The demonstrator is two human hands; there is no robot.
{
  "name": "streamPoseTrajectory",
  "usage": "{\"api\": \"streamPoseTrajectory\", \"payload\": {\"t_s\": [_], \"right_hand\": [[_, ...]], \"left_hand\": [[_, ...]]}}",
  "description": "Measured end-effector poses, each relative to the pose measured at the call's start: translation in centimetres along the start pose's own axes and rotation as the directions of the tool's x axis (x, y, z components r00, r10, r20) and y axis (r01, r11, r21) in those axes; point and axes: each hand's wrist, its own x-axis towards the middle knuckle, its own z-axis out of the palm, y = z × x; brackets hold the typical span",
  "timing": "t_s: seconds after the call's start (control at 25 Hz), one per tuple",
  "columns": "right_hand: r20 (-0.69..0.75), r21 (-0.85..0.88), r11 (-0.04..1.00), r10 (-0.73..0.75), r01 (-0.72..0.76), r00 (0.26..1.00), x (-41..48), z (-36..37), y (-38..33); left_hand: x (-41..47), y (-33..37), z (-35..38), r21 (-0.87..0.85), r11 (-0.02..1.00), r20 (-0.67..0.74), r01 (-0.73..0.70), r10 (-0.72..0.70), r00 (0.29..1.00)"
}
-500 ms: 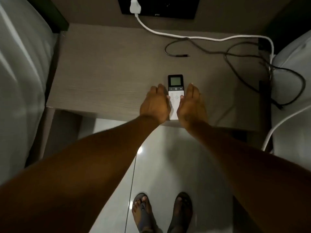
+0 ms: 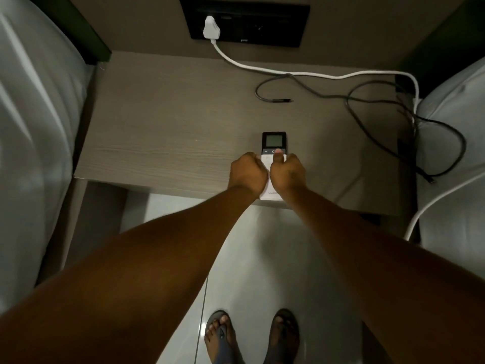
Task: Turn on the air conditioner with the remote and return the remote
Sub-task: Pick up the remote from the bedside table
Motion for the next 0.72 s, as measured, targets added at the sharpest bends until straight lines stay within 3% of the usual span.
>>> {"api": "streamPoseTrajectory", "payload": {"t_s": [0.2, 0.36, 0.56, 0.72], "right_hand": [[0.065, 0.237, 0.971, -0.025, 0.009, 0.998, -2.4, -4.1, -5.1], [0.059, 0.426, 0.898, -0.150, 0.111, 0.987, -6.5, -11.5, -15.0], [-0.027, 0.449, 0.820, -0.385, 0.355, 0.923, -14.9, -24.1, -31.7], [-0.170, 0.430, 0.672, -0.596, 0.603, 0.785, -26.6, -37.0, -47.6]], "left_hand": [[-1.6, 3.8, -5.5, -0.066, 0.982, -0.042, -0.179, 0.177, 0.983], [-3.5, 12.5, -14.6, -0.052, 0.923, -0.176, -0.382, 0.368, 0.913], [-8.1, 26.8, -31.9, 0.112, 0.776, -0.228, -0.621, 0.628, 0.744], [-15.6, 41.0, -49.1, 0.285, 0.646, -0.329, -0.708, 0.760, 0.561]]}}
